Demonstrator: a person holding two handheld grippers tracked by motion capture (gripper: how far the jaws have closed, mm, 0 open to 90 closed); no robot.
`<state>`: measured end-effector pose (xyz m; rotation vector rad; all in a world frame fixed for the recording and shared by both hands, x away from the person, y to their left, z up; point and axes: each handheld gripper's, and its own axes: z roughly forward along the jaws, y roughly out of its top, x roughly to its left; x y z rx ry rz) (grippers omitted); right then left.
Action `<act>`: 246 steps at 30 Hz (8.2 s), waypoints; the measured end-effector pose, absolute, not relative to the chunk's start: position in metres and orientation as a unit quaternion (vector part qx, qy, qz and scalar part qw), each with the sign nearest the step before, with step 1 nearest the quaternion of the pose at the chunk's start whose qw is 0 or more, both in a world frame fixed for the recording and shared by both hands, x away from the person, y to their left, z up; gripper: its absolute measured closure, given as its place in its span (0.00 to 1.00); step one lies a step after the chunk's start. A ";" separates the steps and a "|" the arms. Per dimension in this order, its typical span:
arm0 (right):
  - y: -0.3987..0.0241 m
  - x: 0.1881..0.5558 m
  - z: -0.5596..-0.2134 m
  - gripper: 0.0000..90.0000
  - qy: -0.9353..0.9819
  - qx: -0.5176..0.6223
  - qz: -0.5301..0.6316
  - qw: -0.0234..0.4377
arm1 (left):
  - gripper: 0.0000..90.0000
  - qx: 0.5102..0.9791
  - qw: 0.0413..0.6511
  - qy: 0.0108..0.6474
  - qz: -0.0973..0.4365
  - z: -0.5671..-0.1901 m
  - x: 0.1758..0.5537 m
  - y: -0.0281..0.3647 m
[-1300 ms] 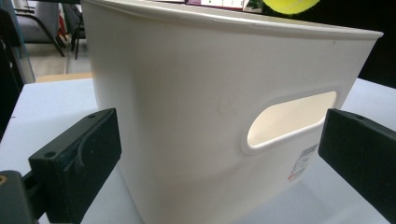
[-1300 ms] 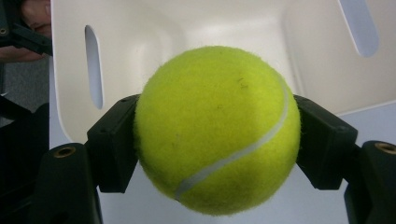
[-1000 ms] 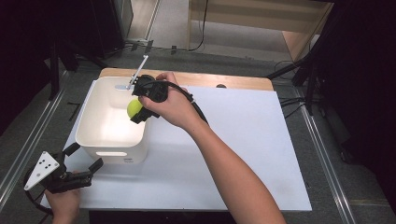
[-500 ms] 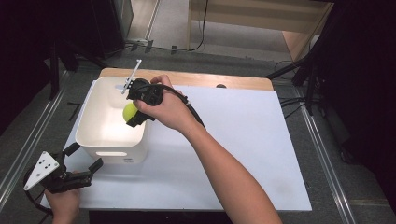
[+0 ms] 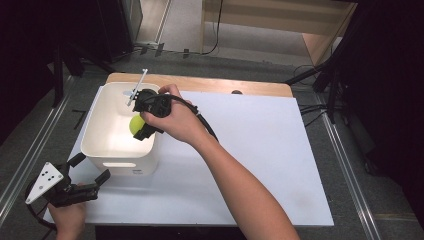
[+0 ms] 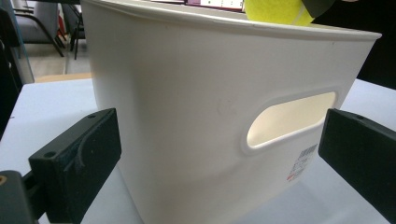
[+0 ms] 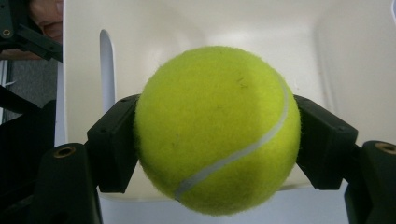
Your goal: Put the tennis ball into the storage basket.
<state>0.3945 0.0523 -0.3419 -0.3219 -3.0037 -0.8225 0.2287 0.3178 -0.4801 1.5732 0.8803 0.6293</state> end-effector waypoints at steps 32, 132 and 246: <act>0.062 0.390 -0.368 0.26 -0.966 -0.092 -0.242 0.008 | 0.00 0.673 0.577 0.377 0.268 -0.480 0.229 0.318; -0.100 0.360 -0.399 0.00 -0.917 -0.239 -0.311 -0.074 | 0.00 0.676 0.573 0.376 0.271 -0.481 0.229 0.316; -0.375 0.212 -0.517 0.00 -0.704 -0.447 -0.522 -0.179 | 0.00 0.678 0.571 0.374 0.272 -0.480 0.229 0.315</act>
